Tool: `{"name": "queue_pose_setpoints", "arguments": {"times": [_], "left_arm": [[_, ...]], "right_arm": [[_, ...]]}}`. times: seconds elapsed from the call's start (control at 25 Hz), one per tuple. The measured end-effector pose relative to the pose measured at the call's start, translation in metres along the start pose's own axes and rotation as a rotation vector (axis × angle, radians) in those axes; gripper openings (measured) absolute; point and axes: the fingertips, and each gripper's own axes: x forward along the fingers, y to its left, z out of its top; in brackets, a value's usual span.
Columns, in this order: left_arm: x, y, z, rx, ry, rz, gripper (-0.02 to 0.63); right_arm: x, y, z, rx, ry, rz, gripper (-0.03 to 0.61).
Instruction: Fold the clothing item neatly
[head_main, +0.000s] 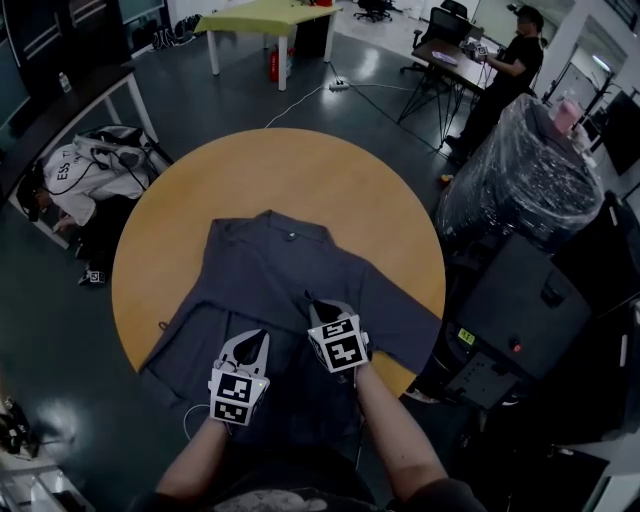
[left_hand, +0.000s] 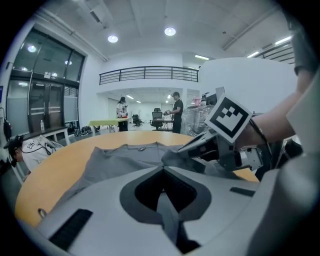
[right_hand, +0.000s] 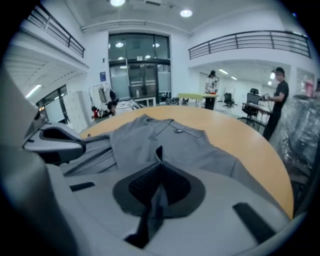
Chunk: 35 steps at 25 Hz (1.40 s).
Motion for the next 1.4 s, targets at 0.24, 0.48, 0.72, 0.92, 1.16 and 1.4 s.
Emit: {"name": "queue_pose_setpoints", "arguments": {"times": [0.24, 0.48, 0.72, 0.92, 1.16, 1.4], "left_arm": [[0.000, -0.004, -0.006, -0.003, 0.016, -0.001, 0.008], [0.005, -0.009, -0.009, 0.014, 0.044, -0.012, 0.009], [0.007, -0.019, -0.011, 0.023, 0.055, -0.046, 0.009], [0.001, -0.036, -0.002, 0.005, 0.045, -0.157, 0.009], [0.008, -0.046, -0.006, -0.012, 0.074, -0.318, 0.009], [0.011, -0.076, -0.004, 0.056, 0.059, -0.402, 0.009]], "right_arm": [[-0.032, -0.047, -0.018, 0.164, -0.045, -0.119, -0.005], [-0.045, -0.069, -0.058, 0.266, -0.021, -0.170, -0.004], [-0.076, -0.089, -0.088, 0.368, -0.056, -0.293, 0.040], [-0.128, -0.087, -0.099, 0.492, -0.210, -0.371, -0.009], [-0.202, -0.065, -0.122, 0.505, -0.276, -0.612, -0.011], [-0.244, -0.061, -0.191, 0.553, -0.188, -0.830, -0.011]]}}
